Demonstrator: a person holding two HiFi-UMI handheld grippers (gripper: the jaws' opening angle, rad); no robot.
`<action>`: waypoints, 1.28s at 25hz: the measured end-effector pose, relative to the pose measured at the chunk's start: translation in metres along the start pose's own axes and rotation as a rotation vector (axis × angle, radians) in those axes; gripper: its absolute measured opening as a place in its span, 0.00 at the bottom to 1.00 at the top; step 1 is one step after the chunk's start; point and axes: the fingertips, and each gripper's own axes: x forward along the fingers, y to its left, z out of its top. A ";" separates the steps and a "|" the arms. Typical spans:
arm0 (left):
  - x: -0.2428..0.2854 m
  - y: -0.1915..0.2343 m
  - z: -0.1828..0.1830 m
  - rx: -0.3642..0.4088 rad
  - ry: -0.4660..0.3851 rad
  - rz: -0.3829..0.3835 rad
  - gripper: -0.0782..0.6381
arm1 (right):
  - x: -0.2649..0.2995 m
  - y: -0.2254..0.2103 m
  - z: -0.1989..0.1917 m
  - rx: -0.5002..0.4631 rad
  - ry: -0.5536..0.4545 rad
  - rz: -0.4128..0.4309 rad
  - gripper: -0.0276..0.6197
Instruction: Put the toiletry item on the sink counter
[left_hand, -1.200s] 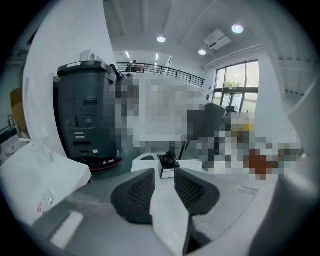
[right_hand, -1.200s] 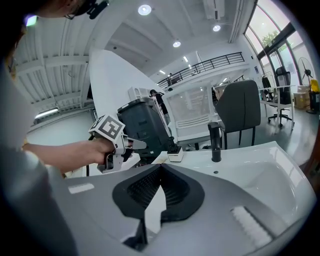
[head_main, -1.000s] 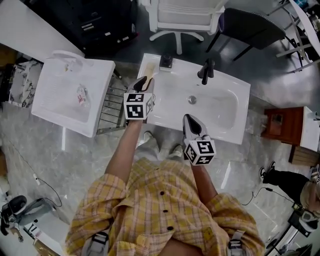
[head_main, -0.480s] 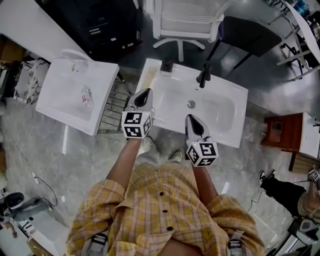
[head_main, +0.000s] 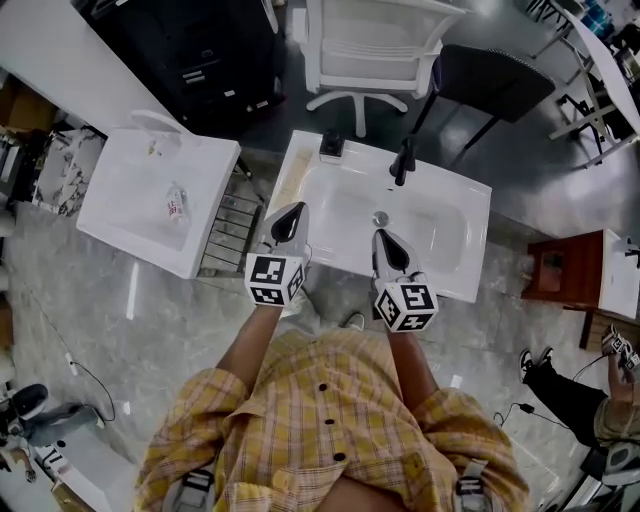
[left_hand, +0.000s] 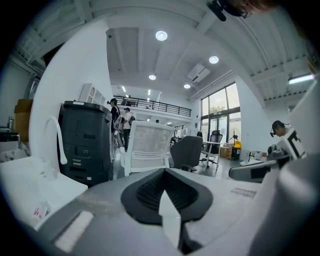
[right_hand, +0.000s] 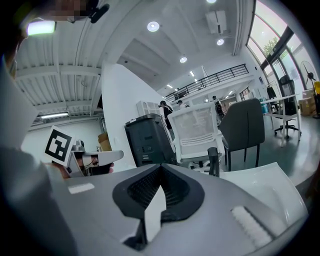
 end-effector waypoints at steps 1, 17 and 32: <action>-0.002 -0.002 0.001 0.004 -0.004 0.000 0.11 | 0.001 0.000 0.003 -0.006 -0.003 0.001 0.04; -0.025 -0.011 0.000 0.001 -0.027 -0.009 0.11 | -0.013 -0.021 0.017 -0.024 -0.053 -0.052 0.04; -0.034 -0.012 -0.007 0.001 -0.026 -0.006 0.11 | -0.019 -0.028 0.022 -0.041 -0.059 -0.085 0.04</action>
